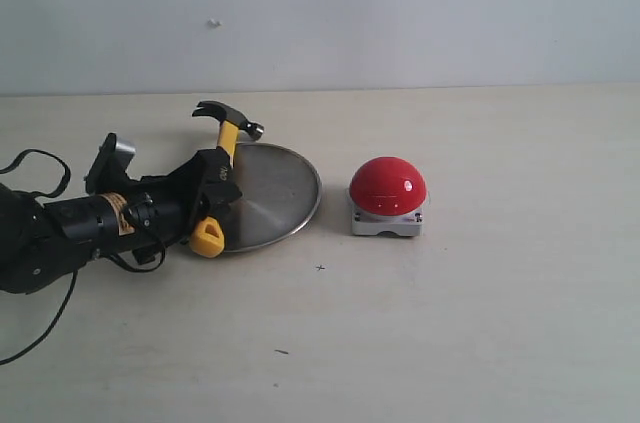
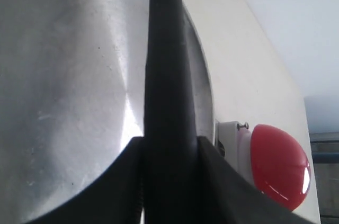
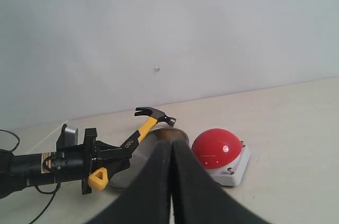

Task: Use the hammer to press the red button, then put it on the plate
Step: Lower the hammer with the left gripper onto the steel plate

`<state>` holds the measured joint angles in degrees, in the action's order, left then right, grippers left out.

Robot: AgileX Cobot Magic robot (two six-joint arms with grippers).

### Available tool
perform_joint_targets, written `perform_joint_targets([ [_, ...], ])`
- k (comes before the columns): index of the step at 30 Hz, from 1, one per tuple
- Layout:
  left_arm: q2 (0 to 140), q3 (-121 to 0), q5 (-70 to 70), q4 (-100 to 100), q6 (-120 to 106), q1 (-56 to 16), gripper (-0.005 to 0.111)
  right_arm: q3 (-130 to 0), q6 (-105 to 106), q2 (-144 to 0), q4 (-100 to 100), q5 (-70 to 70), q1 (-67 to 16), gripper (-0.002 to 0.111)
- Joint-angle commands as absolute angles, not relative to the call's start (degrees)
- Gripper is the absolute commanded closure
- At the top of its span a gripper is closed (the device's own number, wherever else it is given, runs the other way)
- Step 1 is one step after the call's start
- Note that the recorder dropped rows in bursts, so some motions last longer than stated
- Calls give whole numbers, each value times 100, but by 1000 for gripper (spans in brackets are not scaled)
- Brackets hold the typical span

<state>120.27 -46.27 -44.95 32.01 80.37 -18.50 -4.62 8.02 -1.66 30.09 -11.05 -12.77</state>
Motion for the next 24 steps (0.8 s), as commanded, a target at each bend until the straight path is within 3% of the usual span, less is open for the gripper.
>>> perform_joint_targets([
  [1,11972,-4683,-4858,3536,8145,-1897,107,-435,882,-131,2944,-1076,-1298,108],
  [24,11972,-4351,-4895,3655,8273,-1897,107,-435,887,-131,2956,-1065,-1298,108],
])
